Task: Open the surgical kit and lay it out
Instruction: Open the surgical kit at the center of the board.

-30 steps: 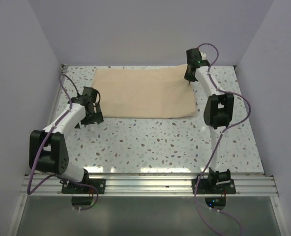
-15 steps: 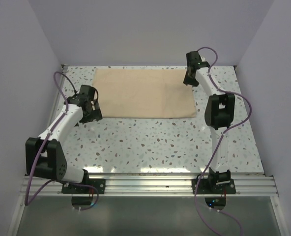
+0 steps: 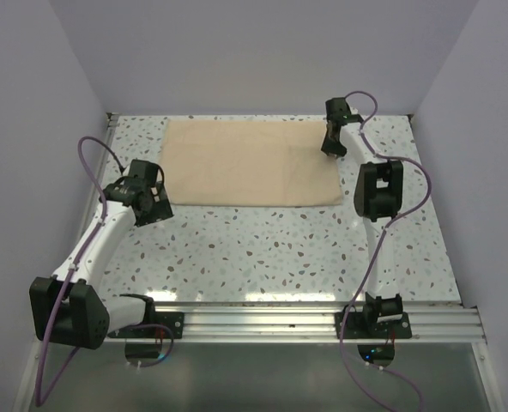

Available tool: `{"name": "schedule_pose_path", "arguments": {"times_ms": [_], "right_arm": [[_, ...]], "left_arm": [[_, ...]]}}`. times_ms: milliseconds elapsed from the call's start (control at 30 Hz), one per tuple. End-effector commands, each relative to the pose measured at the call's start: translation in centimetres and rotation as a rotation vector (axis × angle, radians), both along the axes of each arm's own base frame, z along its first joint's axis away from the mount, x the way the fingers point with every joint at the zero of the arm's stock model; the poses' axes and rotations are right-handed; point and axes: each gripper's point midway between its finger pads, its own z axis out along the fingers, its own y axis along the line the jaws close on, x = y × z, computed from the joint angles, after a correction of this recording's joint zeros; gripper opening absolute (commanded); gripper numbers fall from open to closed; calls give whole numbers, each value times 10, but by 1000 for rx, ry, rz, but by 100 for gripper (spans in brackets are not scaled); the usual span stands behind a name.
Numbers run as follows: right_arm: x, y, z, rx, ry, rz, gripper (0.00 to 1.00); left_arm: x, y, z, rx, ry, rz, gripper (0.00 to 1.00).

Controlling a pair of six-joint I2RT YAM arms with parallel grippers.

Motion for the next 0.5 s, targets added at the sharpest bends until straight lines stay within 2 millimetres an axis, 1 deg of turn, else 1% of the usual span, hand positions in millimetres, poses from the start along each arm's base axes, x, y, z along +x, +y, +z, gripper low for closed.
{"name": "schedule_pose_path", "arguments": {"times_ms": [0, 100, 133, 200, 300, 333, 433, 467], "right_arm": [[23, -10, 3, 1, -70, -36, 38], [30, -16, 3, 4, -88, -52, 34], [31, -18, -1, 3, -84, -57, 33], [32, -20, -1, 7, -90, -61, 31], [32, -23, 0, 5, -93, -65, 23], [33, -23, 4, 4, -103, -67, 18], [33, -23, 5, 4, -105, -65, 11], [33, -23, 5, 7, -106, -63, 10]], "left_arm": [[-4, 1, 8, 6, -8, 25, 100], [-5, 1, 12, 2, -19, 26, 99], [-5, 1, 12, 0, -20, 25, 99], [-5, 1, 12, -2, -23, 25, 99], [-4, 0, 10, -2, -16, 21, 99], [-5, 0, 9, 0, -10, 20, 99], [-4, 0, 4, 3, 6, 20, 99], [-3, 0, 4, 3, 7, 20, 100]]}}
